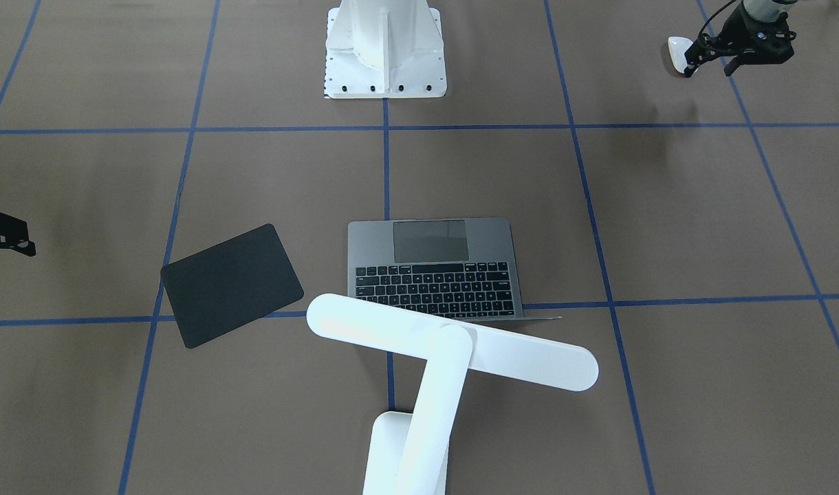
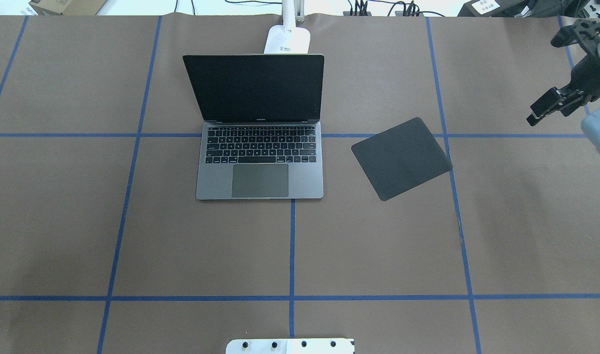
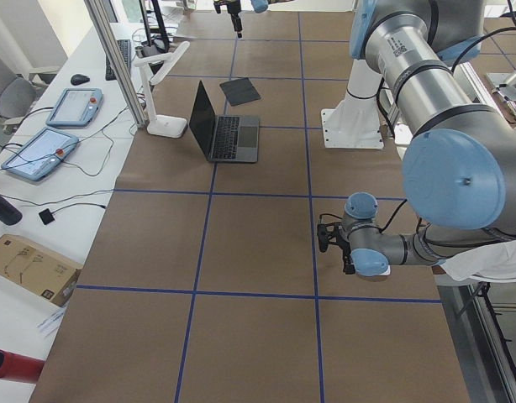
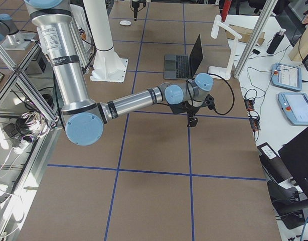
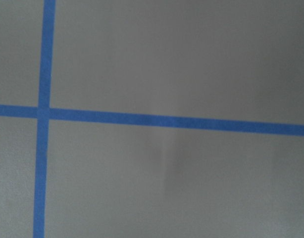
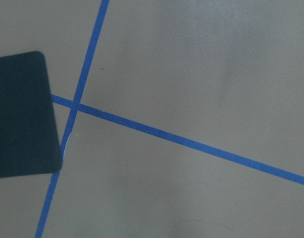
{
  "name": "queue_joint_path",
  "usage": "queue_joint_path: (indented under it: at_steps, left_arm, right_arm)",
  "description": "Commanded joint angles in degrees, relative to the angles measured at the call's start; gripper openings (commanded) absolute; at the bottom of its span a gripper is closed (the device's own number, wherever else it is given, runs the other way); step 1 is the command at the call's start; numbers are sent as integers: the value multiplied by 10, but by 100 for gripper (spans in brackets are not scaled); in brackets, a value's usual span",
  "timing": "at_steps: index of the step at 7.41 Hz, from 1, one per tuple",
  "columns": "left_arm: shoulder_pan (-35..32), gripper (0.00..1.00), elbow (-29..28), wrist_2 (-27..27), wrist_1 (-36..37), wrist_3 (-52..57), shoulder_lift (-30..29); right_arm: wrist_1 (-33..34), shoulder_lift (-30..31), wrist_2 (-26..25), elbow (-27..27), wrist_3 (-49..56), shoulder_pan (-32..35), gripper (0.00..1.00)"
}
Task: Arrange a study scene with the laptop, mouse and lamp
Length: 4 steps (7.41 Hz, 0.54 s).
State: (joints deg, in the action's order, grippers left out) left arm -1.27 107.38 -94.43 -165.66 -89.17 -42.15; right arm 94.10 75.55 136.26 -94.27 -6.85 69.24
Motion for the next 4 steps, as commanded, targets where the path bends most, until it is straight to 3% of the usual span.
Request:
queue_joint_path:
  at_steps: [1,4]
  left_arm:
    - [101,99,0,61,1,-52,10]
    - [201,99,0,107,1,-146,11]
  right_arm:
    - [0,-2,0,1,0,-4,99]
    - [0,-3,1,0,0,-9,99]
